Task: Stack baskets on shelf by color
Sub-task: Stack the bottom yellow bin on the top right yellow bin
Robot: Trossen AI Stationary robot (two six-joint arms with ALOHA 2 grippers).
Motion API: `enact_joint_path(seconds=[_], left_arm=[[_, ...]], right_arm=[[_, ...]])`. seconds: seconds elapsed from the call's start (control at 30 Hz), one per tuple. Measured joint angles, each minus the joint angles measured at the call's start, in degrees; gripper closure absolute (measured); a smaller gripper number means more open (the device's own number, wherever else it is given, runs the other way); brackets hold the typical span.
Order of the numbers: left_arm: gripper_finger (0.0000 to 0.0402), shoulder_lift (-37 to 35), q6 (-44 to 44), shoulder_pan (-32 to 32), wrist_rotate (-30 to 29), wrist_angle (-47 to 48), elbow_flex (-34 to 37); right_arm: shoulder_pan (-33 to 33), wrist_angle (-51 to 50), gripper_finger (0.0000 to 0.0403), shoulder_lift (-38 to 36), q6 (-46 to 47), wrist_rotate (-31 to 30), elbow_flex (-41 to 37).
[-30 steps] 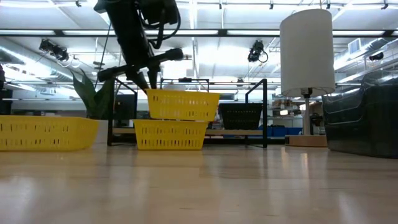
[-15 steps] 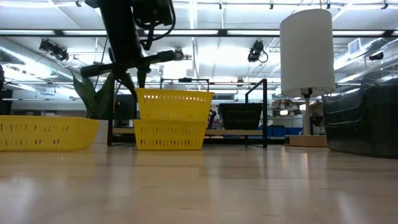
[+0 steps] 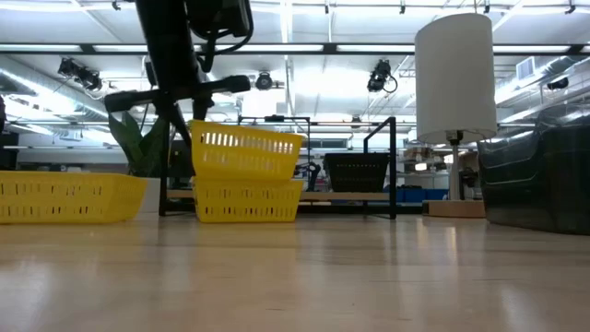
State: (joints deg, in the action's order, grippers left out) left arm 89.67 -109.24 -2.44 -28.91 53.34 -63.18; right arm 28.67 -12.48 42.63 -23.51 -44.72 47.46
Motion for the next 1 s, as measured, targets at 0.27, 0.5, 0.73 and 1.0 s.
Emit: enact_joint_path(seconds=[0.27, 0.5, 0.73, 1.0], left_arm=[[0.0366, 1.45, -1.36, 0.00, -2.96, -2.95, -0.02], [0.0365, 5.14, -1.52, 0.02, -2.80, -2.55, 0.00], [0.0365, 6.06, 0.46, 0.00, -3.51, -1.38, -0.15], [0.0365, 5.57, 0.98, -0.06, -7.42, -1.33, -0.16]], right_arm=[[0.00, -0.33, 0.0226, -0.01, 0.00, 0.01, 0.00], [0.00, -1.07, 0.0226, -0.60, 0.15, -0.03, 0.00], [0.00, -1.59, 0.0226, -1.25, 0.87, 0.27, 0.00], [-0.04, -1.63, 0.0226, -1.40, 1.07, 1.17, 0.00]])
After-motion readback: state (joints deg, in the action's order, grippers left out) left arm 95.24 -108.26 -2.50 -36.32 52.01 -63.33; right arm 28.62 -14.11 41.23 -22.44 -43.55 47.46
